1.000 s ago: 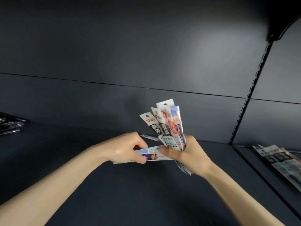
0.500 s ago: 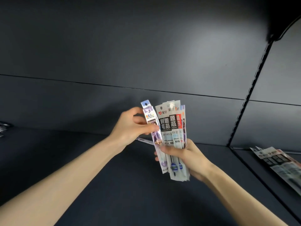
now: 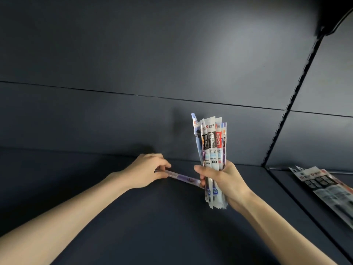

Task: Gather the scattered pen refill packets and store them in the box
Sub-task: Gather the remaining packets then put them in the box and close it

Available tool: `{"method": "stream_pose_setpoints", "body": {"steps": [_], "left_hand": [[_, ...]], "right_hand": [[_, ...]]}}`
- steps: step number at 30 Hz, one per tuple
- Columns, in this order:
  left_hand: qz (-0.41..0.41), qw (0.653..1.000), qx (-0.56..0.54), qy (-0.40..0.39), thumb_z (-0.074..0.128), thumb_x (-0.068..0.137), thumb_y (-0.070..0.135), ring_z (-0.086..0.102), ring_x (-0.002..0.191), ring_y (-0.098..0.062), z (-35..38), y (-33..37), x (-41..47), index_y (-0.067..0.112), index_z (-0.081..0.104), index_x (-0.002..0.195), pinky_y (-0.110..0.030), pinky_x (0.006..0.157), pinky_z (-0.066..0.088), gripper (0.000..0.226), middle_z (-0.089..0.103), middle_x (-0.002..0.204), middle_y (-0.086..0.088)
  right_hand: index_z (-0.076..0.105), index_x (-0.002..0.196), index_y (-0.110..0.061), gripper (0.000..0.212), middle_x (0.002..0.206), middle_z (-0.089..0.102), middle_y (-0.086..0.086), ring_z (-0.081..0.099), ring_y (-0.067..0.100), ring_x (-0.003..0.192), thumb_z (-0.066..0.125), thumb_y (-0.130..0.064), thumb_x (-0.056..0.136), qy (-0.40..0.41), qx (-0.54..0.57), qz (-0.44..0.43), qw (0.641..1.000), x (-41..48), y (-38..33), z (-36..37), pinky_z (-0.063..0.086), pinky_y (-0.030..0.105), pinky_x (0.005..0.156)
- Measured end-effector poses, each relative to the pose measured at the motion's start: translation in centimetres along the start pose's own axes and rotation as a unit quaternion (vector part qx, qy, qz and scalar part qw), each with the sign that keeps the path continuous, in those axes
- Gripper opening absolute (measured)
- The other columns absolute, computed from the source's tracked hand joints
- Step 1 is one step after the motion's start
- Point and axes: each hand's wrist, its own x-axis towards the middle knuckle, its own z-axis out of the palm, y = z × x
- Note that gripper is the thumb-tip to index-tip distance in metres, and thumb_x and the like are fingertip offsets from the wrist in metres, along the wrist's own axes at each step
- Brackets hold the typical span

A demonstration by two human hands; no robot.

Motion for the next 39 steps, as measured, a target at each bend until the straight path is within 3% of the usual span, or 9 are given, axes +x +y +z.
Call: {"method": "stream_pose_setpoints", "body": {"steps": [6,9,14,18,24,27,30,34,39], "left_hand": [[-0.03,0.997,0.021,0.067,0.052,0.094,0.027,0.061,0.078,-0.018,-0.2,0.6,-2.1,0.02,0.07,0.091,-0.033,0.07,0.05,0.019,0.061,0.087,0.004],[-0.108,0.955,-0.21,0.181,0.057,0.089,0.017,0.058,0.065,-0.012,-1.4,1.6,-2.8,0.014,0.069,0.078,-0.02,0.057,0.044,0.016,0.068,0.075,-0.002],[-0.063,0.876,-0.435,0.196,0.06,0.09,0.008,0.068,0.065,-0.009,-2.0,6.0,-5.2,0.005,0.071,0.085,-0.019,0.061,0.054,0.013,0.072,0.073,-0.003],[-0.024,0.882,-0.428,0.196,0.064,0.086,0.009,0.07,0.07,-0.012,-1.7,7.3,-6.2,0.006,0.072,0.086,-0.02,0.061,0.054,0.009,0.073,0.078,-0.004],[-0.045,0.89,-0.396,0.222,0.066,0.085,0.028,0.062,0.082,0.001,-2.9,6.6,-7.1,0.029,0.072,0.09,-0.019,0.077,0.049,0.008,0.069,0.09,0.012],[-0.035,0.851,-0.504,0.142,0.071,0.071,0.05,0.062,0.109,-0.007,-5.1,7.1,-6.6,0.023,0.061,0.117,-0.034,0.099,0.045,0.054,0.069,0.112,0.009],[0.003,0.823,-0.56,0.1,0.077,0.067,0.031,0.067,0.104,-0.02,-7.0,9.0,-6.1,0.011,0.06,0.118,-0.036,0.092,0.052,0.057,0.071,0.109,-0.005],[-0.01,0.834,-0.54,0.112,0.077,0.073,0.012,0.071,0.088,-0.018,-6.5,9.9,-6.8,0.004,0.064,0.108,-0.028,0.075,0.057,0.038,0.073,0.094,-0.007],[-0.014,0.845,-0.527,0.089,0.076,0.073,0.011,0.071,0.093,-0.017,-4.4,9.0,-8.2,0.018,0.064,0.105,-0.034,0.085,0.054,0.035,0.074,0.097,-0.002]], "right_hand": [[0.065,0.08,-0.009,0.008,0.065,0.066,0.006,0.064,0.018,0.063,0.069,-0.014,0.084,0.011,0.011,0.013,1.0,-0.7,-0.3,0.1,0.051,0.029,0.064],[0.066,0.091,-0.005,0.008,0.078,0.072,0.011,0.068,0.021,0.074,0.066,-0.011,0.086,0.0,0.072,0.015,0.997,-1.0,-0.4,0.3,0.054,0.033,0.07],[0.06,0.116,-0.003,0.032,0.104,0.073,0.016,0.072,0.027,0.09,0.064,-0.01,0.085,-0.07,0.162,0.026,0.984,-1.9,-1.1,1.7,0.059,0.036,0.074],[0.061,0.121,-0.01,0.037,0.113,0.07,0.014,0.068,0.031,0.104,0.066,-0.011,0.084,-0.131,0.15,0.004,0.98,-2.4,-1.2,2.5,0.055,0.045,0.087],[0.065,0.103,-0.013,0.023,0.087,0.072,0.008,0.071,0.02,0.079,0.069,-0.004,0.082,-0.122,0.1,-0.005,0.987,-3.2,-2.0,2.9,0.056,0.032,0.071],[0.065,0.096,-0.014,0.025,0.078,0.068,0.004,0.067,0.018,0.074,0.073,-0.008,0.073,-0.152,0.081,-0.024,0.985,-3.7,-2.5,3.8,0.054,0.03,0.069],[0.067,0.096,-0.012,0.029,0.085,0.069,0.006,0.068,0.019,0.082,0.075,-0.008,0.068,-0.173,0.041,-0.055,0.982,-4.1,-3.0,5.2,0.056,0.032,0.075],[0.064,0.111,-0.005,0.045,0.106,0.071,0.015,0.069,0.025,0.101,0.077,-0.004,0.068,-0.184,0.001,-0.072,0.98,-4.8,-2.5,6.3,0.056,0.039,0.088],[0.055,0.123,-0.009,0.058,0.107,0.072,0.008,0.069,0.018,0.101,0.078,0.003,0.071,-0.153,-0.002,-0.076,0.985,-5.7,-1.2,6.8,0.057,0.032,0.084]]}}
